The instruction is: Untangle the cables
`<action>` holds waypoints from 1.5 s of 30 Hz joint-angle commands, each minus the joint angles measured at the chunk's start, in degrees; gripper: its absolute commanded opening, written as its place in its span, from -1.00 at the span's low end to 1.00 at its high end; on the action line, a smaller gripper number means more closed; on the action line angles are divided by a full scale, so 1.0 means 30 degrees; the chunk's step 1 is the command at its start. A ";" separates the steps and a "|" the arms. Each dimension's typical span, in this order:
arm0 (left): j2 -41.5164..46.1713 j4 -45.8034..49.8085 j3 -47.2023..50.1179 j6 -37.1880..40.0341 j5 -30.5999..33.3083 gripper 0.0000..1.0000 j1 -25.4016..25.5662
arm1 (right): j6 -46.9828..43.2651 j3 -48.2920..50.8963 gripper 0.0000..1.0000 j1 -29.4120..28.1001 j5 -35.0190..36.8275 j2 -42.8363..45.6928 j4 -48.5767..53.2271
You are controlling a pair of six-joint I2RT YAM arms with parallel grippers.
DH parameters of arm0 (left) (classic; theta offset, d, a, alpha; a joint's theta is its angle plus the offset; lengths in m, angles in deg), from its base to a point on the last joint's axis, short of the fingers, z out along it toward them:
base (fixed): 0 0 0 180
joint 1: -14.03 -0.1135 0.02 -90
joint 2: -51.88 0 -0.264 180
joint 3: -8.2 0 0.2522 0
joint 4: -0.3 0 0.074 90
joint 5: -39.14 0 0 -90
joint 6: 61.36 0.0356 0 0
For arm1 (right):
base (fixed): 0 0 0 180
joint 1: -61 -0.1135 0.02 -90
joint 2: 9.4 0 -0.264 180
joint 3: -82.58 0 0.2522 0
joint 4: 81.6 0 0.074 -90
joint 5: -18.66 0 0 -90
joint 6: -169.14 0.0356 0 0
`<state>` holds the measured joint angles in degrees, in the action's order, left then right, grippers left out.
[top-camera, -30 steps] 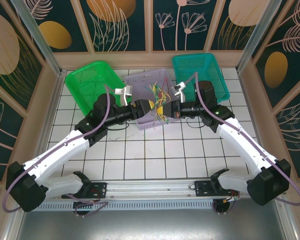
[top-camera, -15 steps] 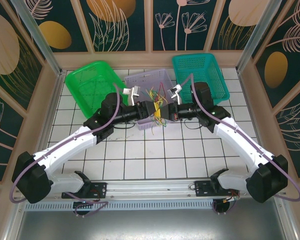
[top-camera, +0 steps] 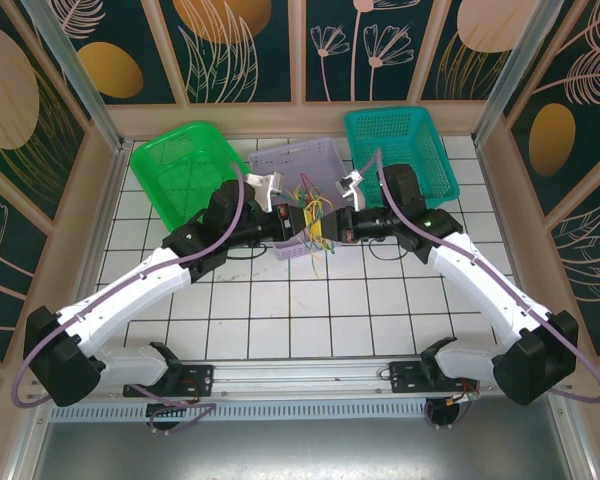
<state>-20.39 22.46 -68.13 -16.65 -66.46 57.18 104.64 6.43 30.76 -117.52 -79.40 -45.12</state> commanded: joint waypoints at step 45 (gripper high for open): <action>-0.1965 -0.4718 0.6344 -0.9024 -0.0743 -1.00 0.1861 | 0.0539 0.6518 -1.00 -0.1272 0.7694 0.4058 0.3346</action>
<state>-24.02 9.32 -51.06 -38.66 -72.01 62.15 104.18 24.55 27.57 -98.17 -65.91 -37.51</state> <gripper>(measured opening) 0.082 0.065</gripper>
